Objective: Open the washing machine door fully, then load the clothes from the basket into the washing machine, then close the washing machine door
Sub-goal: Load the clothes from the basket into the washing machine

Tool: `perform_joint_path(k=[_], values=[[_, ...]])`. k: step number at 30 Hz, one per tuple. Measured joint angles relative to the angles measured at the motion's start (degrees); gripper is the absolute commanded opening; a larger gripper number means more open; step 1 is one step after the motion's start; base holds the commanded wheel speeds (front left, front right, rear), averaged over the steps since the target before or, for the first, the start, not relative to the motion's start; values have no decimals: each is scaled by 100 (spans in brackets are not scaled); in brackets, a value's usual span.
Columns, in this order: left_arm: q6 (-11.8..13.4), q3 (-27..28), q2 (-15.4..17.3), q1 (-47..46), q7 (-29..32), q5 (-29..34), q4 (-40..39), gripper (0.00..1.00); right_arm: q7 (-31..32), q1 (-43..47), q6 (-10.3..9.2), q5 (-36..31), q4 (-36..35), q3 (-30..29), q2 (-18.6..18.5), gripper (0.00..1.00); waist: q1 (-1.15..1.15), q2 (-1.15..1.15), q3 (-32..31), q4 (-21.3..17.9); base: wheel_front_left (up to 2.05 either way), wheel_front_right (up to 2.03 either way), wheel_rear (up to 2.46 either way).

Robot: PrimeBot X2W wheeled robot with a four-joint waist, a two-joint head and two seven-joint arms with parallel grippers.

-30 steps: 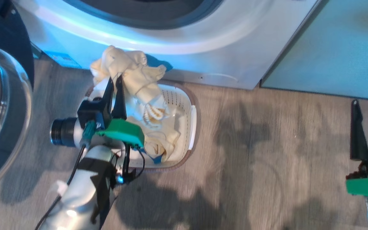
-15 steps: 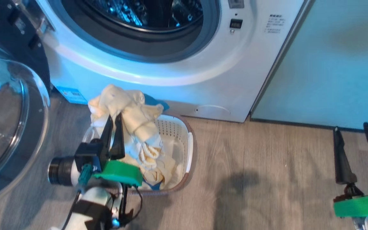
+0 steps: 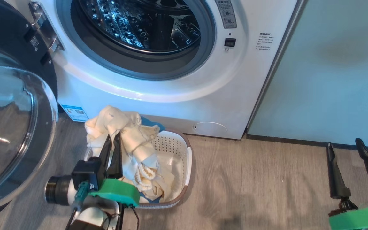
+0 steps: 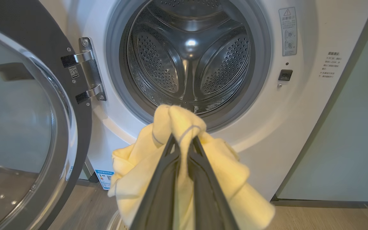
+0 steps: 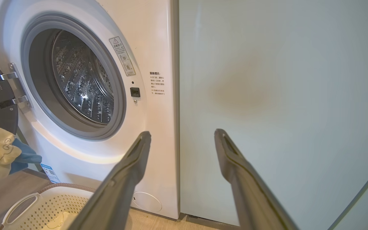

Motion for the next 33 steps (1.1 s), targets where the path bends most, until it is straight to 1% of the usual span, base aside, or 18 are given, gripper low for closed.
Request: perform_joint_path(k=[18, 25, 32, 33], values=[[96, -33, 44, 27, 51, -59, -60, 0, 48, 0, 0, 1, -7, 30, 30, 100, 1, 0, 44, -60, 0, 0, 0], [93, -48, 41, -13, 51, -98, -9, 0, 48, -3, 0, 1, -18, 43, 33, 100, 1, 0, 198, -91, 0, 0, 0], [33, -26, -7, -630, 51, -201, 333, 0, 42, -80, 0, 69, -29, 112, 37, 100, 1, 0, 582, -183, 0, 0, 0], [-9, -22, -20, -732, 51, -201, 371, 0, 41, -110, 0, 70, -27, 116, 37, 100, 1, 0, 642, -203, 0, 0, 0]])
